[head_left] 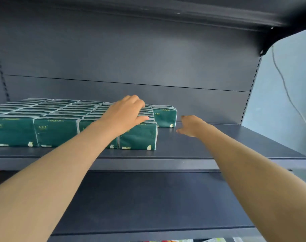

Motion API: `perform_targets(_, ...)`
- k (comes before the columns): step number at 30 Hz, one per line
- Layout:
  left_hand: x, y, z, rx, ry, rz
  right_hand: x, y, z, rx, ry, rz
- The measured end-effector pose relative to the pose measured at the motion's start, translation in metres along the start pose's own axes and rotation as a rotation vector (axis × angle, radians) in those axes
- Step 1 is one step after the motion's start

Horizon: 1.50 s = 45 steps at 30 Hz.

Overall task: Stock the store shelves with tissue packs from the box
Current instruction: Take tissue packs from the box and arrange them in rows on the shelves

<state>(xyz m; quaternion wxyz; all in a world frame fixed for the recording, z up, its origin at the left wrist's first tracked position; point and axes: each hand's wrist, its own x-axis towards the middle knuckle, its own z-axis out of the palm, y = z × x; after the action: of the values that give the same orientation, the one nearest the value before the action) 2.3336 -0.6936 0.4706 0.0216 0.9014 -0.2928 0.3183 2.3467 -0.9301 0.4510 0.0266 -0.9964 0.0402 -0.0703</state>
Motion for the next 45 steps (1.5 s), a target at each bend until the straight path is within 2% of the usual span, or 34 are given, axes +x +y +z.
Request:
perform_targets(3,-0.007,-0.005,-0.034,0.012,-0.025,0.003,-0.027,-0.013,-0.017,-0.165,0.007,-0.006)
perform_targets(6,-0.017,-0.014,-0.070,0.097,-0.073,0.001,-0.053,-0.029,-0.040,-0.210,0.057,-0.019)
perform_targets(12,-0.058,-0.019,-0.127,0.231,-0.129,-0.060,-0.106,-0.056,-0.080,-0.159,0.190,-0.076)
perform_targets(25,-0.218,0.006,-0.247,0.350,-0.202,-0.396,-0.279,-0.106,-0.110,-0.098,0.234,-0.213)
perform_targets(31,-0.281,0.019,-0.280,0.338,-0.207,-0.455,-0.339,-0.134,-0.104,-0.013,0.206,-0.246)
perform_targets(37,-0.334,0.022,-0.254,0.288,-0.276,-0.471,-0.362,-0.158,-0.060,0.046,0.093,-0.251)
perform_targets(45,-0.388,-0.013,-0.129,0.158,-0.531,-0.468,-0.330,-0.189,0.085,0.003,-0.178,-0.219)
